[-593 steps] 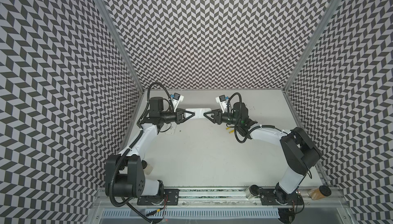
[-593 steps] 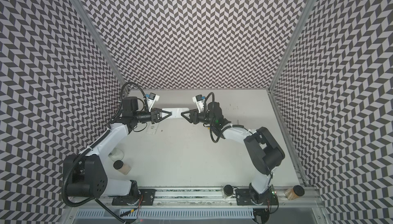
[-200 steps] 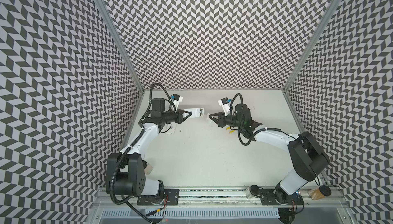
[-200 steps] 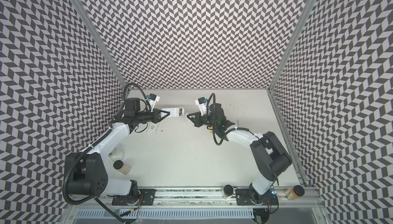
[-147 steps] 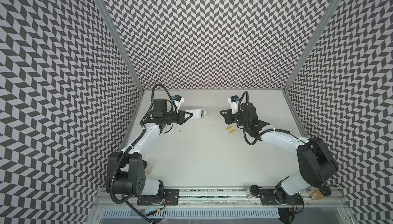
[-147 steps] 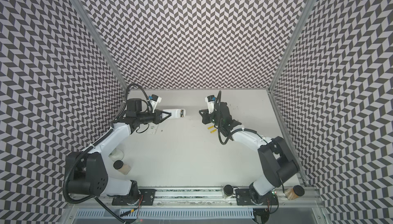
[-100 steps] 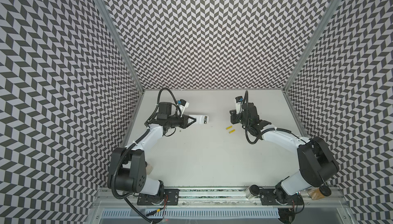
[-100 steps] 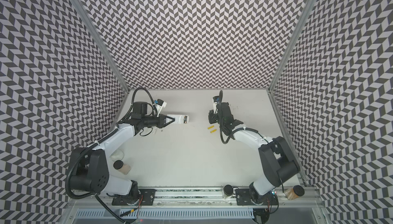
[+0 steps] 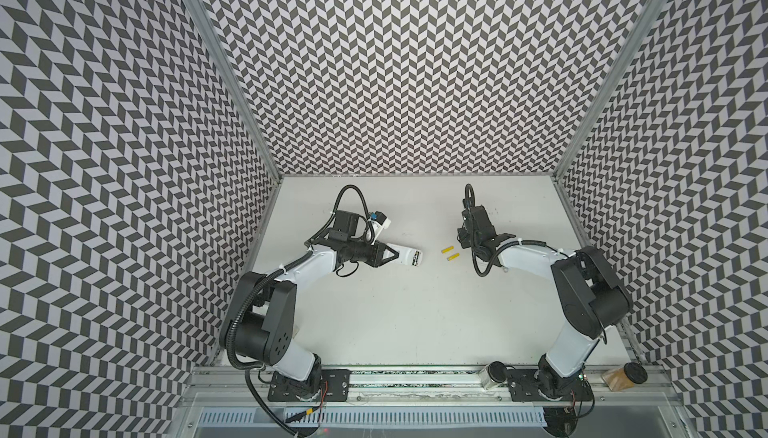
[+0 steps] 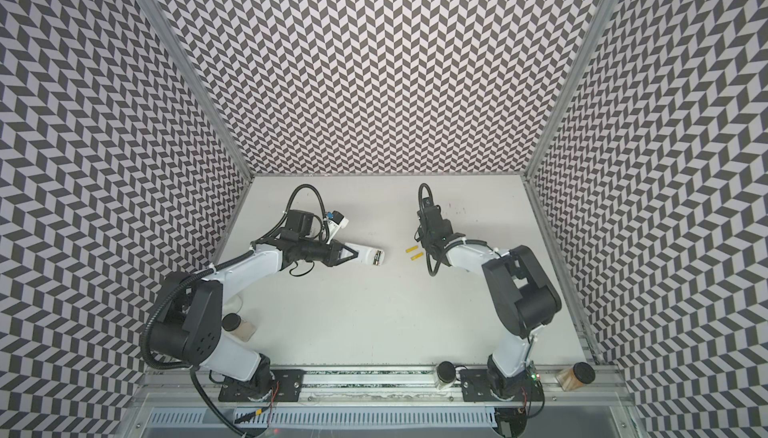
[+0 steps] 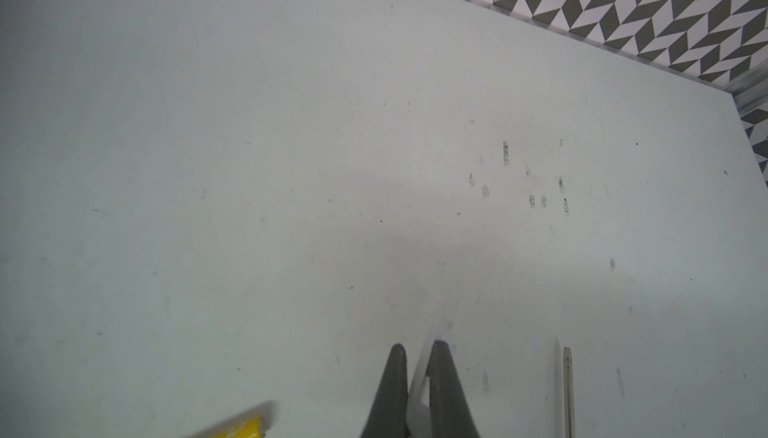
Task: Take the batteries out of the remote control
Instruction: 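Release the remote from the right gripper and move it toward the screwdriver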
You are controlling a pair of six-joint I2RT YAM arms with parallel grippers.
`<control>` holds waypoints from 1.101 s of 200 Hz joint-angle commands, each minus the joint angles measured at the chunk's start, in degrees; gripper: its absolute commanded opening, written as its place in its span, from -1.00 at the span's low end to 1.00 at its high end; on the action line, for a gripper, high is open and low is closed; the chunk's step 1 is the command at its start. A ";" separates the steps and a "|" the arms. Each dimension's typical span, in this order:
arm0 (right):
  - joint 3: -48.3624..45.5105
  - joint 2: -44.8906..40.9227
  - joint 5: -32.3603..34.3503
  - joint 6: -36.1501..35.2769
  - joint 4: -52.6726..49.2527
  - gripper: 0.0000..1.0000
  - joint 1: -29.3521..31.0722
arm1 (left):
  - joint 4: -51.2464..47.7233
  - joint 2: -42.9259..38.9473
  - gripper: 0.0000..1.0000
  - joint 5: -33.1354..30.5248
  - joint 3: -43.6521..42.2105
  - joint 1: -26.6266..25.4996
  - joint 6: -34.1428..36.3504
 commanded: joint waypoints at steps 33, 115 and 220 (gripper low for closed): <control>1.66 2.53 5.76 -3.33 1.33 -0.93 -0.18 | 2.36 0.83 -0.88 -3.23 -1.42 -0.80 -3.68; 2.66 4.71 -0.90 -0.59 -0.58 -0.38 -0.02 | 1.90 3.24 -0.85 -3.81 -2.48 -0.49 -4.91; -9.36 -13.55 -6.23 9.56 -2.30 -0.06 -3.53 | -0.81 9.24 -0.62 -4.59 0.76 0.34 -6.40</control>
